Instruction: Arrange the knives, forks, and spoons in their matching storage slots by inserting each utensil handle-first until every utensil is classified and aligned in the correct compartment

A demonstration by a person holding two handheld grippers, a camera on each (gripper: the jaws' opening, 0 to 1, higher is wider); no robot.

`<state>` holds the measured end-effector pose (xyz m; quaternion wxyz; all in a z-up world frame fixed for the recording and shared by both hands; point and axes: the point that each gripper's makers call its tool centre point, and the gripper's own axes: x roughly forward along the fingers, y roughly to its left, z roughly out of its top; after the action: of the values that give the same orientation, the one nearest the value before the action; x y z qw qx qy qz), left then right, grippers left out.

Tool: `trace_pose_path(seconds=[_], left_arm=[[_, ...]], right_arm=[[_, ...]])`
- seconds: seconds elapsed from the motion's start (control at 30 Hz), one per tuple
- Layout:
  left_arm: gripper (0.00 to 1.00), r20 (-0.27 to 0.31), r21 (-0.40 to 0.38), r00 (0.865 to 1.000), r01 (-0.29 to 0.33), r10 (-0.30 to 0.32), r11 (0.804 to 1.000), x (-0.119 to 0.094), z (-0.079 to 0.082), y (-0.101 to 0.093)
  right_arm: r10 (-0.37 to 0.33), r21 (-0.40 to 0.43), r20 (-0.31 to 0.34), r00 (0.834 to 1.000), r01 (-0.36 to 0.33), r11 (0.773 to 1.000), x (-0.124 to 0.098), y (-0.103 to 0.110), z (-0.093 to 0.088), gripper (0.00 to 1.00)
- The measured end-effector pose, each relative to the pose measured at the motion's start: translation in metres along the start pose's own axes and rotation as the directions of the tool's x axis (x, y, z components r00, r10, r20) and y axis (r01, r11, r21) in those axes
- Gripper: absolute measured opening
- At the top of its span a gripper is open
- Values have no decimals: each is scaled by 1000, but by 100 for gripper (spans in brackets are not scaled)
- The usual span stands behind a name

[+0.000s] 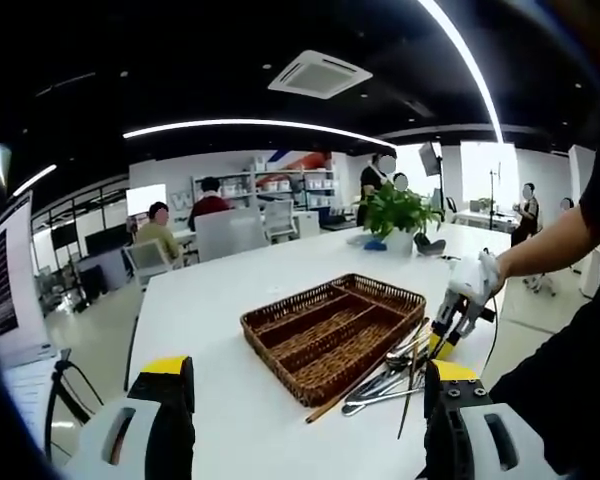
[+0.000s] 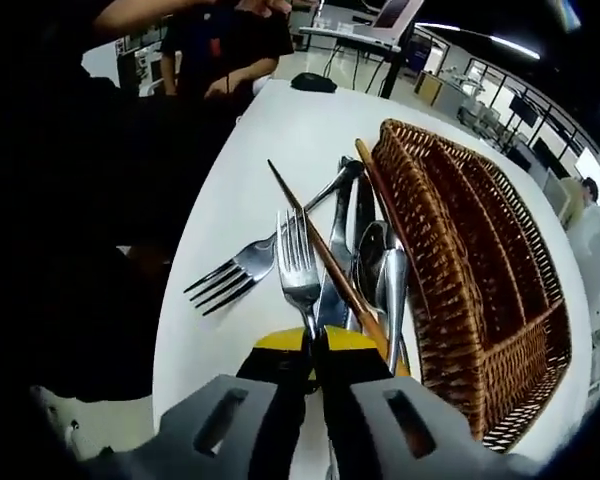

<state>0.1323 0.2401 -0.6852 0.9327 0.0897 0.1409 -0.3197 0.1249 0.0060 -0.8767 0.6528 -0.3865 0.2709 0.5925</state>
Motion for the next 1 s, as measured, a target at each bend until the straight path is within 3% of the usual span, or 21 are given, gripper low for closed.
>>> trace_pose_path(seconds=[0.67,1.0], left_arm=[[100,0,8,1000,4,-4,1000,3,5,-5],[100,1,9,1000,5,-5,1000,3,6,-6]], right_arm=[[-16,-53,7,1000,16,998,-16,-3,11,0],[-57,-25,-11,998,56,998,-26,-15,13,0]])
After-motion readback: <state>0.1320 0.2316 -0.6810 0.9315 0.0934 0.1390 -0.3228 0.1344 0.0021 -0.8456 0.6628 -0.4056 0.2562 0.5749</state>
